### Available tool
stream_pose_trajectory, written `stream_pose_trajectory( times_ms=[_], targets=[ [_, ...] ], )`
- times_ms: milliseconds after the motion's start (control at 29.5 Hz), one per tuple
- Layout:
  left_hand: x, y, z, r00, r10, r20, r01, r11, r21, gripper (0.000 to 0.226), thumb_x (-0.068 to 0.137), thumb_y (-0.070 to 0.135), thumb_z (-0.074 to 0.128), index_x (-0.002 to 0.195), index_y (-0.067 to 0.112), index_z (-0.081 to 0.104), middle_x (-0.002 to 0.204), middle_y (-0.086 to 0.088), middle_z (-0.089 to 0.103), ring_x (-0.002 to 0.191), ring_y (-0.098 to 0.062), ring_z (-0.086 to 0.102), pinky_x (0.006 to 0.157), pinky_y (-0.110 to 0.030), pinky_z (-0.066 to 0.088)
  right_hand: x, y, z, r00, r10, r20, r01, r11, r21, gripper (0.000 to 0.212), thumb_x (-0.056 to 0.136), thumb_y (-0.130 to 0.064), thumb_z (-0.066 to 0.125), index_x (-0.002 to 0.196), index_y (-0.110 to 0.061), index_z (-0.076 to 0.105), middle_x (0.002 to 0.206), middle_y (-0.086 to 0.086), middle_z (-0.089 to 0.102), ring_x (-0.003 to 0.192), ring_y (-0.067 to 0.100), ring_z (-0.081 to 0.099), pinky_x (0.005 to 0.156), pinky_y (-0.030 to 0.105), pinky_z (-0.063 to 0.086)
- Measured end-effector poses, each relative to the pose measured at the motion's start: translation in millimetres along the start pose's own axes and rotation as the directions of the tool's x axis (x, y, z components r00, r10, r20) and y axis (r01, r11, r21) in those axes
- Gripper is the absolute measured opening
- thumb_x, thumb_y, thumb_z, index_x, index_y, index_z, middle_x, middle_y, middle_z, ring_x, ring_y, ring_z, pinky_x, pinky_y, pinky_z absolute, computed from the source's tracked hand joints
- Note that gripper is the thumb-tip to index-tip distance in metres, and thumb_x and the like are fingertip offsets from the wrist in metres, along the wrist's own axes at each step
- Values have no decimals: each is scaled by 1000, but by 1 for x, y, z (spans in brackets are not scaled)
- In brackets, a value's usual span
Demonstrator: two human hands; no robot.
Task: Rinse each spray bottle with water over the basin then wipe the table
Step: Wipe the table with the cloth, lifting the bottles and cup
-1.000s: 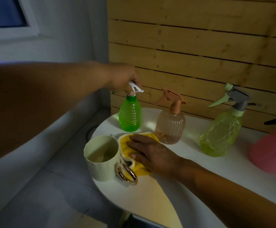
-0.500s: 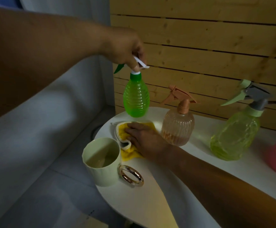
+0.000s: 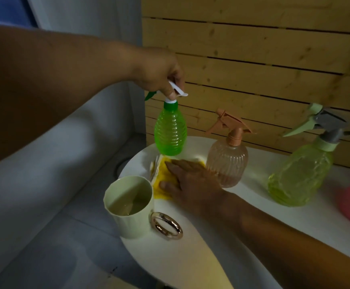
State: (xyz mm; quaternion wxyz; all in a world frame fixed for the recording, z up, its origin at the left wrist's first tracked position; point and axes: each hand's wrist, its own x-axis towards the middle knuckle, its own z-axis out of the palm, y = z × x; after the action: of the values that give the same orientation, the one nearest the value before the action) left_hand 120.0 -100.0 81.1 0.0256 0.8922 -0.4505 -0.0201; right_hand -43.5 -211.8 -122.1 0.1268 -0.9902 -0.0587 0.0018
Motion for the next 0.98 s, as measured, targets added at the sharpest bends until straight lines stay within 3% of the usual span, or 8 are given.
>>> stream_pose_trajectory(
  times_ms=[271, 441, 542, 610, 712, 780, 881, 983],
  targets=[
    [0, 3, 32, 999, 5, 47, -2, 998, -70, 16, 90, 17, 77, 99, 28, 70, 89, 13, 65, 78, -5, 56, 68, -21, 41, -49, -16, -4, 998, 21, 57, -18, 998, -59, 73, 100, -55, 43, 161, -23, 19, 163, -1, 32, 146, 24, 32, 120, 38, 22],
    [1, 7, 34, 998, 7, 59, -3, 997, -76, 15, 91, 19, 77, 103, 26, 72, 99, 5, 70, 92, -16, 62, 83, -32, 48, -62, -18, -3, 997, 79, 1, -77, 977, -200, 82, 84, -57, 12, 149, -19, 44, 138, 5, 62, 115, 32, 61, 93, 43, 46],
    [4, 11, 33, 997, 16, 76, -10, 997, -70, 16, 90, 20, 77, 99, 31, 69, 100, 6, 70, 97, -18, 63, 89, -37, 50, -64, -19, -4, 994, 102, 23, -96, 975, -200, 89, 78, -55, 4, 149, -18, 43, 137, 5, 62, 116, 32, 61, 91, 45, 45],
    [5, 14, 32, 996, 16, 89, -12, 998, -56, 16, 90, 21, 77, 96, 33, 69, 95, 10, 68, 97, -19, 63, 88, -38, 51, -64, -19, -5, 994, 109, 19, -103, 971, -216, 80, 82, -53, 12, 141, -17, 53, 127, 5, 68, 107, 31, 65, 85, 44, 48],
    [4, 15, 32, 995, 13, 103, -8, 999, -51, 18, 89, 23, 79, 93, 37, 69, 96, 8, 70, 95, -20, 64, 87, -42, 52, -64, -18, -4, 988, 148, -35, -151, 947, -284, 49, 86, -46, 46, 118, -18, 69, 101, 2, 75, 84, 26, 71, 71, 40, 52],
    [1, 15, 30, 994, -7, 112, 15, 998, -68, 20, 88, 25, 80, 105, 32, 72, 102, 9, 71, 95, -16, 64, 84, -36, 52, -66, -17, -5, 989, 149, -7, -146, 959, -245, 43, 99, -38, 45, 135, -17, 57, 124, 5, 68, 108, 30, 66, 90, 44, 48],
    [-5, 21, 17, 989, -46, 143, 59, 994, -93, 70, 83, 30, 83, 146, 27, 53, 128, 10, 64, 124, -14, 58, 107, -36, 46, -73, -10, -12, 982, 177, 65, -157, 959, -237, 44, 108, -33, 33, 147, -15, 38, 145, 8, 51, 131, 33, 49, 108, 43, 36],
    [-10, 47, -6, 986, -35, 162, 58, 989, -139, 110, 72, 43, 88, 160, 36, 23, 154, 8, 47, 145, -16, 39, 121, -41, 32, -88, -3, -17, 960, 258, 109, -222, 939, -264, 39, 108, -27, 33, 144, -13, 41, 143, 10, 50, 132, 32, 48, 111, 41, 33]
  ],
)
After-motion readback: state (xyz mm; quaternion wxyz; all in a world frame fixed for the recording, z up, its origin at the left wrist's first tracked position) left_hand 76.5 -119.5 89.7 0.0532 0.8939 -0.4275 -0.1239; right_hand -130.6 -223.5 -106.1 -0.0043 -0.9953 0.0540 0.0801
